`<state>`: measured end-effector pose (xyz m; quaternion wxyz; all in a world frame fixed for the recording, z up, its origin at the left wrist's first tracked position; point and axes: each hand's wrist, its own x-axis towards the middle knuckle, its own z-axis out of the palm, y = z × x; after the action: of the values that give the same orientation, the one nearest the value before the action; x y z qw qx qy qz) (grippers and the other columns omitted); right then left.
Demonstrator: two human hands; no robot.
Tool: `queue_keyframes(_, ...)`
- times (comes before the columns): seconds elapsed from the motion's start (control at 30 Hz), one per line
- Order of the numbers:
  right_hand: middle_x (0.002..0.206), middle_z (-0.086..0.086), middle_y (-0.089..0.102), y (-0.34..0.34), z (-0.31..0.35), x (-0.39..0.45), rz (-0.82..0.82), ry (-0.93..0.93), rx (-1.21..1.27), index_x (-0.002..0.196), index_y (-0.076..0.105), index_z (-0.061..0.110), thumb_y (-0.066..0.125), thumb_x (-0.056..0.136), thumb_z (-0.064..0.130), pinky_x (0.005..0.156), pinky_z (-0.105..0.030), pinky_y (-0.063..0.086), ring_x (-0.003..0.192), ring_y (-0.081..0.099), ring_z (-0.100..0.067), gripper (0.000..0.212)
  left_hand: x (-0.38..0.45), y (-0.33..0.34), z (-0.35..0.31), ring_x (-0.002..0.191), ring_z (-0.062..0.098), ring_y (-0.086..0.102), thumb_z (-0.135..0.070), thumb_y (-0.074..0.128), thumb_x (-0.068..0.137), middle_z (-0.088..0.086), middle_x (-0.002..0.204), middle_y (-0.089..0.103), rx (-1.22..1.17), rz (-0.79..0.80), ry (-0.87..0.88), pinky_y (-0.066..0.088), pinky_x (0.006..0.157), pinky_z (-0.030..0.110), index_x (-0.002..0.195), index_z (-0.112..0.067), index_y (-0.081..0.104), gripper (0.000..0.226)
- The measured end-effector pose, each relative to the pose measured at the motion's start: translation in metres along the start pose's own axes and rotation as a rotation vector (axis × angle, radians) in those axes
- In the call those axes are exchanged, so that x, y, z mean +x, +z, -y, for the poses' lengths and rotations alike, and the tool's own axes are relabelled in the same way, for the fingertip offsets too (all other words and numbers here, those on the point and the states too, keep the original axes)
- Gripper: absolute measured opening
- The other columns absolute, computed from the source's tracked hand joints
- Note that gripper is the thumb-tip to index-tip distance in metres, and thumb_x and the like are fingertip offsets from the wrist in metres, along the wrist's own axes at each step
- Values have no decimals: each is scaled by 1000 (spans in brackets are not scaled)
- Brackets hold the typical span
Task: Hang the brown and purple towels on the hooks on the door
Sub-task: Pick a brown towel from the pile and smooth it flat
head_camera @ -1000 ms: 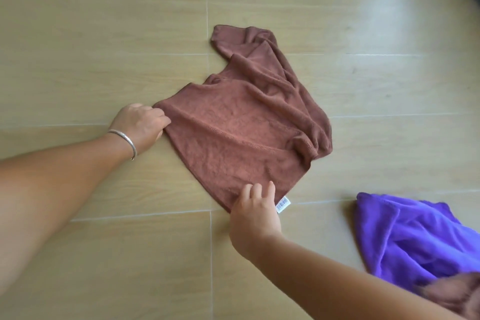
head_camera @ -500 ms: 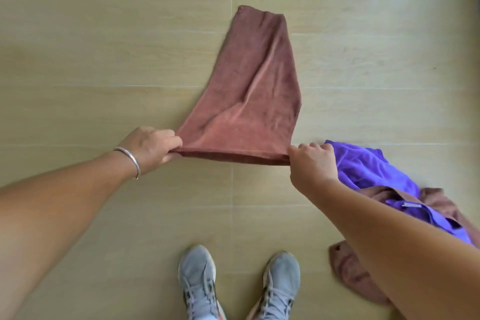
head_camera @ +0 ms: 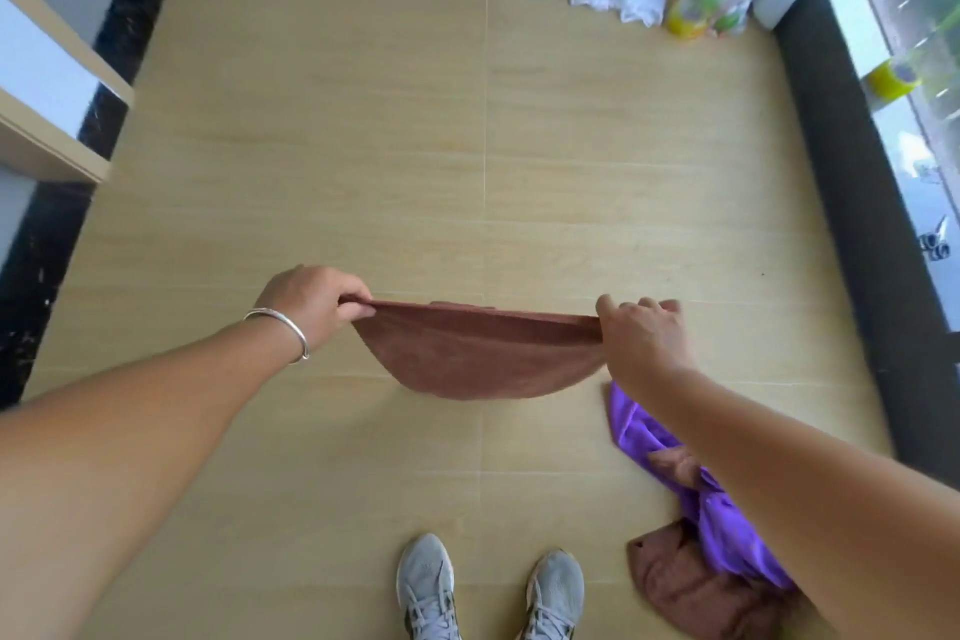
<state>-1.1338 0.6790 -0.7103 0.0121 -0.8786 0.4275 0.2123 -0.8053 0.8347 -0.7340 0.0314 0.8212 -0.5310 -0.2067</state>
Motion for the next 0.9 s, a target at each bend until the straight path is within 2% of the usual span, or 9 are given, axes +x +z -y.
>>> queue_keyframes(0.13,95,-1,66,-86,-7,8,-156,58,-8,90,34,24,43,82,3,85,-38,34,97,57,-25,24,13,-87,-13,81,23,64,-45,74,75,-7,82,71,-30,-182,-8,37,63,25,83,-35,73,12)
queue_keyframes(0.27,95,-4,64,-159,-18,-7,-277,88,31,91,40,22,55,80,4,85,-38,35,97,58,-28,26,1,-165,-29,76,21,62,-44,75,74,-9,79,70,-89,-309,-23,40,62,26,79,-34,72,12)
queue_keyframes(0.37,102,-5,59,-191,-25,-32,-298,68,47,105,50,17,64,80,12,87,-38,37,98,58,-29,28,-27,-204,-41,77,21,61,-44,73,76,-8,80,70,-81,-377,-21,43,64,27,82,-33,73,12)
queue_keyframes(0.47,100,-7,56,-197,-31,-66,-350,32,102,107,52,14,58,83,9,86,-38,38,94,58,-30,26,-73,-220,-49,80,22,62,-43,71,79,-8,85,72,-58,-404,-23,45,66,28,85,-32,74,12)
queue_keyframes(0.57,90,-8,60,-171,-34,-112,-406,-25,169,101,55,13,49,80,1,82,-36,36,82,59,-32,25,-134,-204,-56,76,21,62,-42,71,80,-9,86,72,-59,-400,-48,47,66,30,85,-32,74,12)
queue_keyframes(0.67,81,0,65,-116,-31,-166,-350,-107,167,95,59,21,46,75,-1,81,-32,32,77,60,-28,32,-200,-157,-60,72,22,61,-39,73,80,-9,83,71,-67,-312,-70,48,64,32,83,-34,74,6)
queue_keyframes(0.77,78,7,66,-45,-30,-212,-194,-129,82,94,61,29,56,78,7,86,-30,32,86,60,-20,28,-248,-95,-61,79,24,64,-31,77,78,-8,82,71,-62,-204,-68,48,66,33,81,-31,75,4)
queue_keyframes(0.9,66,5,65,41,-21,-254,-96,-137,105,82,67,27,72,71,11,83,-36,43,77,61,-23,21,-288,-2,-52,83,22,64,-26,78,78,-8,82,71,-57,-26,-43,46,69,31,81,-27,76,4)
